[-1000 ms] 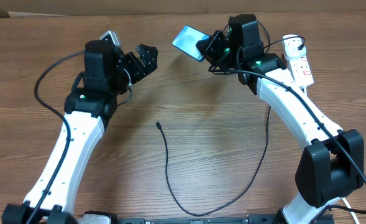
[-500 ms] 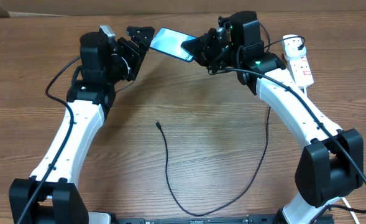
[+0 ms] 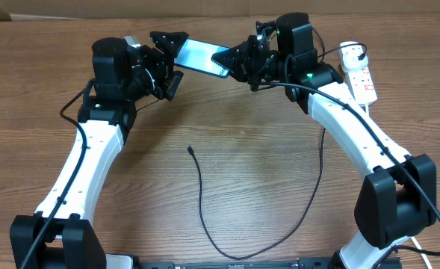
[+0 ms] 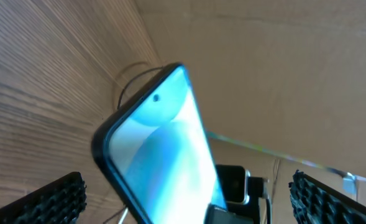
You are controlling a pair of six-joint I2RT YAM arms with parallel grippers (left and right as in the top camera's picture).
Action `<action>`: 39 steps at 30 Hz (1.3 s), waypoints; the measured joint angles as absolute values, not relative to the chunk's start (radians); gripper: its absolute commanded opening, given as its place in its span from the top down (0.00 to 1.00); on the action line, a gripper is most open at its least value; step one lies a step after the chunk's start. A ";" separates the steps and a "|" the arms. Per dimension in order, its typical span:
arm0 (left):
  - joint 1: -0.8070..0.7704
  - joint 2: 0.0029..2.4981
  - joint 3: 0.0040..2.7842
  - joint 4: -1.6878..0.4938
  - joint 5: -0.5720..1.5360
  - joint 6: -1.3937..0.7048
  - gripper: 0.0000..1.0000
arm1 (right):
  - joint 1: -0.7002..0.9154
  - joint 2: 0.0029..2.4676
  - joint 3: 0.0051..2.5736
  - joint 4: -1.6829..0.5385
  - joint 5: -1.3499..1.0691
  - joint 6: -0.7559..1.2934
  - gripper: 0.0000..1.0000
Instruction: Plug charger to phone and switch on socket
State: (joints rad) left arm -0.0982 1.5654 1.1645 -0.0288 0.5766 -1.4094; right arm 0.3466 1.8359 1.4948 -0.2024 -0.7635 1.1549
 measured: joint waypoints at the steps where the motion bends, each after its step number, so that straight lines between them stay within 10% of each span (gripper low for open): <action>1: -0.098 1.565 1.164 -0.029 0.583 -1.416 0.05 | 0.347 1.836 1.495 -0.193 -0.772 1.160 0.96; 39: -0.097 1.565 1.164 0.043 0.621 -1.487 0.46 | 0.364 1.837 1.495 -0.159 -0.847 1.310 0.96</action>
